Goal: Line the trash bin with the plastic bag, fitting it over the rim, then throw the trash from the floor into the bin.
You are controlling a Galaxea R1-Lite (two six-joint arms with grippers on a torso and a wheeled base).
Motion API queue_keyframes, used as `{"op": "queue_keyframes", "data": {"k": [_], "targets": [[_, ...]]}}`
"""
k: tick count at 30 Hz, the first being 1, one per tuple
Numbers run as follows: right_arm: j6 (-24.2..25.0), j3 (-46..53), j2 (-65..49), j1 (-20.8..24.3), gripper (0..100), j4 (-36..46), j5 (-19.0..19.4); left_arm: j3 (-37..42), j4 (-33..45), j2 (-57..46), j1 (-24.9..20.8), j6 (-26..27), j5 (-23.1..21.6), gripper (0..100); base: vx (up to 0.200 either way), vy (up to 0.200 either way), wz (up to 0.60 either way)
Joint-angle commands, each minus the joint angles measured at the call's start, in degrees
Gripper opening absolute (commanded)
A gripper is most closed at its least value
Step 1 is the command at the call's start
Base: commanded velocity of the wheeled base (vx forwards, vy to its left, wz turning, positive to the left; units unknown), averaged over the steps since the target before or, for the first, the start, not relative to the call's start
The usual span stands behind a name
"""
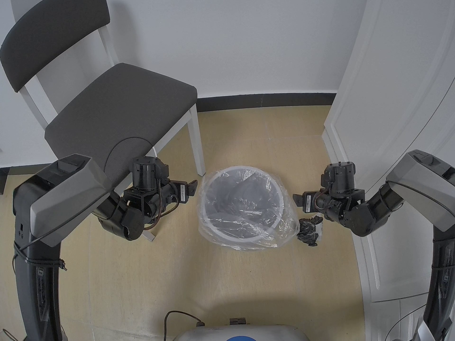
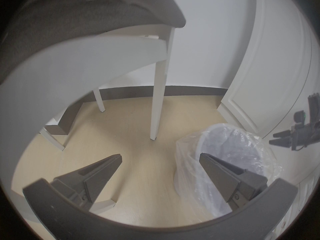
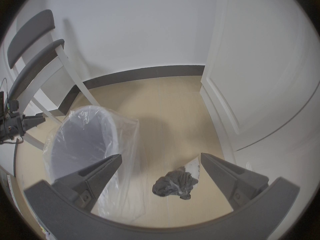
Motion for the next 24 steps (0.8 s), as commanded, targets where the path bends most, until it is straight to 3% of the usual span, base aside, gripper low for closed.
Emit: {"op": "queue_keyframes", "data": {"k": [1, 12, 24], "targets": [[1.9, 8.1, 0.8, 0.3, 100, -5.0, 0.8, 5.1, -1.7, -4.8, -3.8, -0.1, 0.0, 100, 0.0, 0.0, 0.0], [2.8, 12.0, 9.5, 0.8, 100, -14.7, 1.7, 5.0, -1.8, -4.9, -7.3, 0.0, 0.4, 100, 0.0, 0.0, 0.0], [3.6, 1.1, 18.7, 0.9, 100, -14.5, 2.8, 7.9, -5.0, -6.1, -7.0, -0.3, 0.5, 100, 0.0, 0.0, 0.0]]}}
